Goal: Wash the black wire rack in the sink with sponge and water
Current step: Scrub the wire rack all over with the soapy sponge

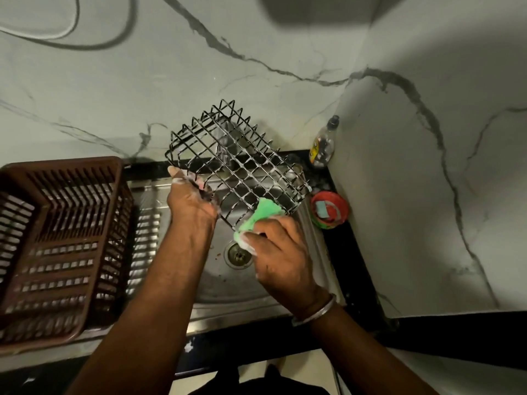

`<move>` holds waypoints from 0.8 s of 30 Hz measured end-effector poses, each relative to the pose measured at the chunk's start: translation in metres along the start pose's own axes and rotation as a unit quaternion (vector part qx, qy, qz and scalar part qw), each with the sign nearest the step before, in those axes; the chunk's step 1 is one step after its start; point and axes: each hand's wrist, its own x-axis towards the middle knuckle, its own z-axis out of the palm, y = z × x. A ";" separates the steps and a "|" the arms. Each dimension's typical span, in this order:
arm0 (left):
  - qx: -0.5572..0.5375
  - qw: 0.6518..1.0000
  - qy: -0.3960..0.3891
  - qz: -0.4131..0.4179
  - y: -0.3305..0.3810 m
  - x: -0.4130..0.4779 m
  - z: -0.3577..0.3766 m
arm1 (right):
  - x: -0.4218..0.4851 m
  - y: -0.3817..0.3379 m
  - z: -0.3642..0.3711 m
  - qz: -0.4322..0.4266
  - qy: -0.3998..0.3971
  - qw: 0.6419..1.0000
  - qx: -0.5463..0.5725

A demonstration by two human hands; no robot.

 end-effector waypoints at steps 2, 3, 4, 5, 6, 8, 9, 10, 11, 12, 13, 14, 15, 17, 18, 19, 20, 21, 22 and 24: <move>0.005 1.000 -0.006 0.012 -0.003 -0.001 0.001 | 0.010 -0.003 0.001 0.031 0.015 0.999 0.017; -0.004 1.000 -0.013 0.010 -0.007 -0.001 0.002 | 0.019 -0.004 0.003 0.053 0.026 0.998 0.022; -0.020 0.999 -0.023 0.008 -0.012 -0.002 0.002 | 0.028 -0.005 0.005 0.071 0.038 0.996 0.028; -0.028 0.999 -0.029 0.006 -0.017 -0.003 0.001 | 0.036 -0.005 0.007 0.083 0.053 0.995 0.035; -0.022 0.999 -0.032 0.011 -0.020 -0.003 0.000 | 0.042 -0.005 0.008 0.095 0.067 0.993 0.037; -0.004 0.999 -0.035 0.028 -0.023 -0.006 -0.001 | 0.046 -0.002 0.010 0.125 0.079 0.989 0.024; -0.001 0.999 -0.034 0.034 -0.023 -0.010 0.000 | 0.046 -0.002 0.010 0.139 0.074 0.987 0.016; -0.001 0.999 -0.029 0.042 -0.022 -0.012 0.000 | 0.046 -0.003 0.012 0.145 0.054 0.988 0.010; 0.006 0.998 -0.019 0.054 -0.022 -0.014 0.001 | 0.045 -0.007 0.016 0.141 0.027 0.990 0.006; 0.013 0.998 -0.008 0.068 -0.023 -0.015 0.001 | 0.046 -0.010 0.021 0.133 0.003 0.991 0.002; 0.021 0.996 -0.002 0.081 -0.025 -0.017 0.001 | 0.050 -0.014 0.024 0.126 -0.010 0.992 -0.001; 0.024 0.995 -0.003 0.092 -0.026 -0.019 0.002 | 0.056 -0.016 0.028 0.123 -0.013 0.992 -0.003; 0.028 0.994 -0.007 0.101 -0.028 -0.020 0.002 | 0.062 -0.016 0.030 0.126 -0.010 0.992 0.002; 0.030 0.992 -0.023 0.120 -0.029 -0.022 0.000 | 0.072 -0.014 0.032 0.123 -0.004 0.992 0.014; 0.026 0.991 -0.031 0.128 -0.029 -0.024 -0.001 | 0.072 -0.013 0.033 0.111 -0.007 0.994 0.015; 0.025 0.989 -0.037 0.140 -0.028 -0.024 -0.002 | 0.071 -0.012 0.034 0.095 -0.013 0.995 0.015; 0.022 0.988 -0.043 0.149 -0.027 -0.023 -0.002 | 0.069 -0.011 0.034 0.080 -0.017 0.996 0.017; 0.017 0.986 -0.050 0.157 -0.026 -0.025 -0.002 | 0.069 -0.010 0.034 0.072 -0.015 0.997 0.021; 0.008 0.986 -0.054 0.158 -0.027 -0.026 -0.001 | 0.073 -0.009 0.035 0.073 -0.004 0.997 0.023; -0.011 0.987 -0.067 0.146 -0.029 -0.028 0.002 | 0.086 -0.006 0.037 0.099 0.043 0.993 0.042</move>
